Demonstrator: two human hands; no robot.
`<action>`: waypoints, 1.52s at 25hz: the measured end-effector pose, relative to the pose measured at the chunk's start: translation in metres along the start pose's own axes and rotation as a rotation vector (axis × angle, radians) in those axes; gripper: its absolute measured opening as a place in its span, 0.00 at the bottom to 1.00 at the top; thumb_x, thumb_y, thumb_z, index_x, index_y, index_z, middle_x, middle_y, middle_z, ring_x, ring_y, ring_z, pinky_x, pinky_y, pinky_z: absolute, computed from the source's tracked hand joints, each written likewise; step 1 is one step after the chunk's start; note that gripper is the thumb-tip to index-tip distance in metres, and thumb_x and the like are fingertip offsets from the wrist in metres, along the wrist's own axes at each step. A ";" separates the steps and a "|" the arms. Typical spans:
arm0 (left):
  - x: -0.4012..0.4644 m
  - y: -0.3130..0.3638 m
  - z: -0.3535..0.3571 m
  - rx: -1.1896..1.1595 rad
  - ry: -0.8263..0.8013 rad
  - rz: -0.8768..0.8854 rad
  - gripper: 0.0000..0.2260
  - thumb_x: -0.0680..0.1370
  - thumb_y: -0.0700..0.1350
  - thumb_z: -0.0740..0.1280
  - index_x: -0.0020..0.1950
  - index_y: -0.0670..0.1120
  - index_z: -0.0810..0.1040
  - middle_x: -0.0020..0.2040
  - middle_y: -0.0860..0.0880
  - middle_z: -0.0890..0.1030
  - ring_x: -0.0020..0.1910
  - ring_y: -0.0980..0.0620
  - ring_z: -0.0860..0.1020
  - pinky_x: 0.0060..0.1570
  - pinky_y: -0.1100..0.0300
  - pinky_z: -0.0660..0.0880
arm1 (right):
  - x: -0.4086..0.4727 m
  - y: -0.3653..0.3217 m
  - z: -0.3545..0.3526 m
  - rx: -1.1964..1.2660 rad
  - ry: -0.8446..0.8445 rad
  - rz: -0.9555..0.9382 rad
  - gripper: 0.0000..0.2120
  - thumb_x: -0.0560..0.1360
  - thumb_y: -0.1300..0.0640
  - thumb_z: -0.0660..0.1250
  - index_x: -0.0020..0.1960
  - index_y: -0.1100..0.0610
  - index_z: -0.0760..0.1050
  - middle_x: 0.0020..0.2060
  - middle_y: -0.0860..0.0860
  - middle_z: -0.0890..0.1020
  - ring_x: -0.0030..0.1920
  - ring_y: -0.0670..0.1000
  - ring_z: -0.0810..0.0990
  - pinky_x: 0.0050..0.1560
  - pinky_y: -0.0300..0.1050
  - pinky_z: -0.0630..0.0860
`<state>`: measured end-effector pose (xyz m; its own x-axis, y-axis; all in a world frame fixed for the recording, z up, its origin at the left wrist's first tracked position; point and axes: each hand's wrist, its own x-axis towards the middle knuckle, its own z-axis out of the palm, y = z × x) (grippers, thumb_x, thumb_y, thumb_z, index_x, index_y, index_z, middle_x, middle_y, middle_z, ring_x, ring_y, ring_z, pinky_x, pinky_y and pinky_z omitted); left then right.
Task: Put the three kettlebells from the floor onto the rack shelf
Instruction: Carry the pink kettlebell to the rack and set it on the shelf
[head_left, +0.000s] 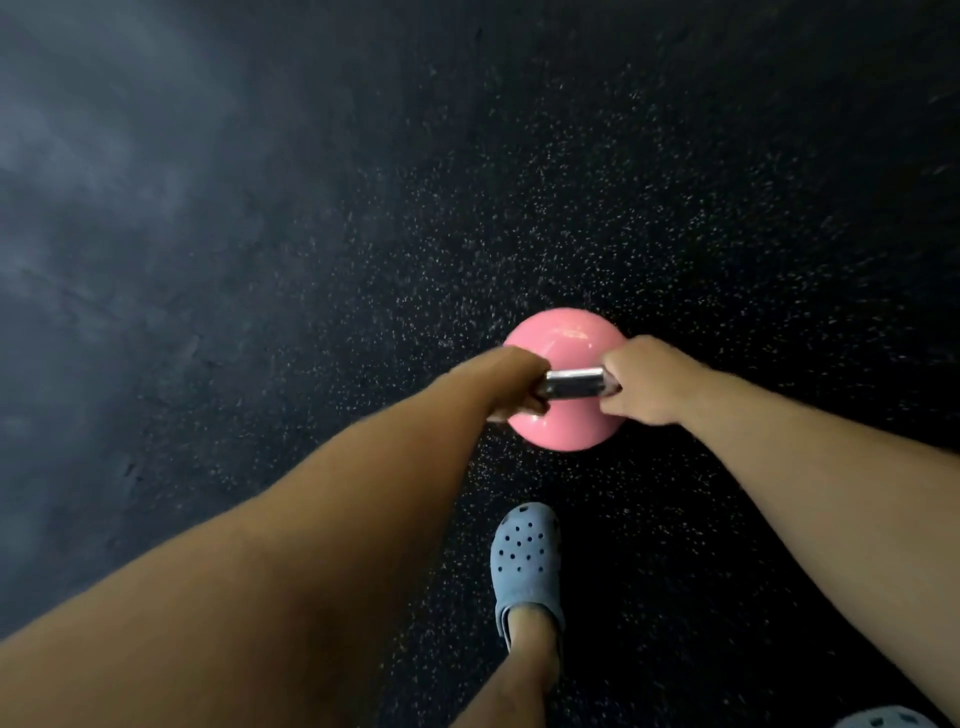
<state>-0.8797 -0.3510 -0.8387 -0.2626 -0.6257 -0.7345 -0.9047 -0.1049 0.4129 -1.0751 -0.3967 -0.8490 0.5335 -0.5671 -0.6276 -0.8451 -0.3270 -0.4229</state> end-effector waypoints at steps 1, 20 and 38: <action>-0.003 0.009 0.001 0.040 -0.012 0.022 0.07 0.75 0.45 0.71 0.51 0.46 0.79 0.43 0.48 0.80 0.42 0.47 0.78 0.44 0.54 0.76 | -0.010 0.003 0.001 0.002 -0.011 -0.002 0.13 0.70 0.54 0.72 0.33 0.50 0.68 0.34 0.48 0.76 0.33 0.48 0.75 0.32 0.41 0.66; 0.006 0.518 0.017 0.631 0.032 0.751 0.07 0.70 0.54 0.69 0.43 0.52 0.80 0.33 0.53 0.74 0.31 0.51 0.74 0.28 0.59 0.67 | -0.429 0.239 -0.059 0.357 0.724 0.662 0.10 0.62 0.48 0.72 0.36 0.54 0.82 0.32 0.51 0.85 0.35 0.54 0.84 0.32 0.40 0.74; -0.037 1.079 0.171 0.933 0.203 1.572 0.07 0.73 0.50 0.65 0.42 0.48 0.76 0.41 0.45 0.83 0.39 0.40 0.81 0.34 0.56 0.68 | -0.869 0.482 -0.078 0.201 1.202 1.376 0.08 0.62 0.51 0.70 0.37 0.55 0.79 0.32 0.56 0.84 0.36 0.62 0.83 0.32 0.48 0.76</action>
<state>-1.9036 -0.3090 -0.4582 -0.9738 0.2099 0.0870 0.2195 0.9679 0.1221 -1.9493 -0.1200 -0.4567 -0.8378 -0.5229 0.1572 -0.5454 0.8155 -0.1939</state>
